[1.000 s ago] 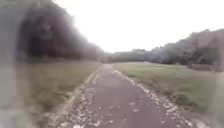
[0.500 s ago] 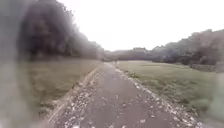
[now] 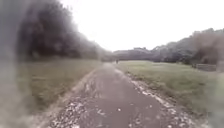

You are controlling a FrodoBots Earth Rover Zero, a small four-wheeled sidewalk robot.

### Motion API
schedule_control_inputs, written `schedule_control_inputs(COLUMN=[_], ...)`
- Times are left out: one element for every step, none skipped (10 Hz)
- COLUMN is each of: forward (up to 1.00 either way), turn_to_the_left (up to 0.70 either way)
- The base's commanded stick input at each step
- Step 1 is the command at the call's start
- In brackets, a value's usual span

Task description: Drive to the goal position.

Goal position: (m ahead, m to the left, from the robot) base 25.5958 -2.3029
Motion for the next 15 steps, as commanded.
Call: schedule_control_inputs(forward=[1.00,1.00,1.00,1.00,1.00,1.00,1.00,1.00,1.00,1.00,1.00,1.00,1.00,1.00,1.00], turn_to_the_left=[0.04,0.00,0.00,0.00,0.00,0.00,0.00,0.34,0.34,0.10,0.00,0.00,0.00,0.00,0.00])
